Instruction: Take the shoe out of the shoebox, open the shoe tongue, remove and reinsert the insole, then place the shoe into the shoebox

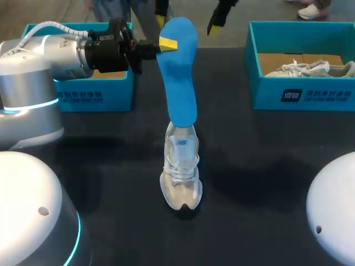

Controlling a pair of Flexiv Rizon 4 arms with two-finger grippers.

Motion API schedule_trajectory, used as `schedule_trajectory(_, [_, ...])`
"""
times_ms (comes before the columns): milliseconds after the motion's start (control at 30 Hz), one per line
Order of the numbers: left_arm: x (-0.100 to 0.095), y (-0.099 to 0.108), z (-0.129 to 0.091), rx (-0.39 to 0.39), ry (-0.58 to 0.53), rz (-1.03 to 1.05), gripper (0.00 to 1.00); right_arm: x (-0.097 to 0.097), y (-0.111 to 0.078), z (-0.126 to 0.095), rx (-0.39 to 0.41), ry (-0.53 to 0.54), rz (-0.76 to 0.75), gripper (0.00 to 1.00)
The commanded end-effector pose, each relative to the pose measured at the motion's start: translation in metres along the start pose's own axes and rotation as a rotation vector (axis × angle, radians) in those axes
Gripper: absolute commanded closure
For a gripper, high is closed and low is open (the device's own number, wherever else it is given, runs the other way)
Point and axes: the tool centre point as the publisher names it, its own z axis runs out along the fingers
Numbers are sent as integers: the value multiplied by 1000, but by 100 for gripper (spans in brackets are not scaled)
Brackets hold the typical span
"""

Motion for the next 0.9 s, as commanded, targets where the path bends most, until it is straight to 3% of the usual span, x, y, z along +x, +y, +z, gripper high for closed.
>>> schedule_trajectory(33, [0,1,0,1,-3,0,100,10,5,-2,9,-306,-5,0])
schedule_trajectory(900, [0,1,0,1,-3,0,100,20,0,-5,8,-280,-24,0])
